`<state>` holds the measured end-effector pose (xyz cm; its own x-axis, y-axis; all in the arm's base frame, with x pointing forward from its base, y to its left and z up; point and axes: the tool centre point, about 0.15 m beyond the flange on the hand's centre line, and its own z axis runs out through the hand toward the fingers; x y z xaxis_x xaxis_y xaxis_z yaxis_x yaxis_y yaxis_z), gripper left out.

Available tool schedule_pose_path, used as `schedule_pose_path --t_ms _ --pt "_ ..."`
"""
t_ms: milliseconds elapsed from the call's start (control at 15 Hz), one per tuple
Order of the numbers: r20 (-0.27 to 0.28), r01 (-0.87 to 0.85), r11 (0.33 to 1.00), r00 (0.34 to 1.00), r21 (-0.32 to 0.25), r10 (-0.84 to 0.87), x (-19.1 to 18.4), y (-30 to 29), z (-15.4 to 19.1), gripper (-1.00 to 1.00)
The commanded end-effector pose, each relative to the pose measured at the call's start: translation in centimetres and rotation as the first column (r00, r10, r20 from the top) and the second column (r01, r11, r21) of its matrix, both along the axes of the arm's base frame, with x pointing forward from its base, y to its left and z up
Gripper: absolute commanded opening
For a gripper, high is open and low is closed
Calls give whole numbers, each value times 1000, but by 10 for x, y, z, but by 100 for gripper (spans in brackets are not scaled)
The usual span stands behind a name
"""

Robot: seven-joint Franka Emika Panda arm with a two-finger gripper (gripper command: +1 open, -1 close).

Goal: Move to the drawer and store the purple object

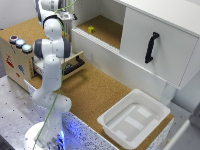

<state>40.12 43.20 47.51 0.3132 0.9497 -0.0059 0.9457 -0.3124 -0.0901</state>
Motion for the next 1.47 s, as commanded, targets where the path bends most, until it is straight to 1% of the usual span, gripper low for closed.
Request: schedule_pose_path --t_ms 0,133,267,400,533,600,800,867,933,1000,1067,1133,1267,1333,1400 --pt "51 102 988 993 113 -109 -5 -52 27 -100" --pt "46 151 983 987 102 -157 -9 -73 20 -100" --pt "33 184 980 982 80 -187 -17 -89 6 -100" --pt "30 215 975 976 51 -216 -28 -103 -9 -100" --pt "44 242 970 969 32 -244 -41 -112 -23 -100" --pt "60 255 967 965 27 -256 -49 -116 -31 -100" --pt "115 277 960 954 27 -279 -71 -120 -51 -100" --pt "118 271 962 955 28 -273 -79 -122 -62 -100" --pt "135 263 965 956 13 -262 -85 -123 -75 -100" --pt "137 248 969 960 -7 -245 -89 -125 -91 -100" --pt "103 239 971 966 -17 -236 -87 -129 -102 -100" --pt "51 228 973 972 -12 -228 -83 -134 -111 -100" --pt "-2 197 980 980 32 -197 -75 -145 -121 -100" --pt "-19 174 984 985 50 -173 -67 -151 -129 -100" --pt "-8 164 985 987 49 -163 -63 -153 -132 -100"
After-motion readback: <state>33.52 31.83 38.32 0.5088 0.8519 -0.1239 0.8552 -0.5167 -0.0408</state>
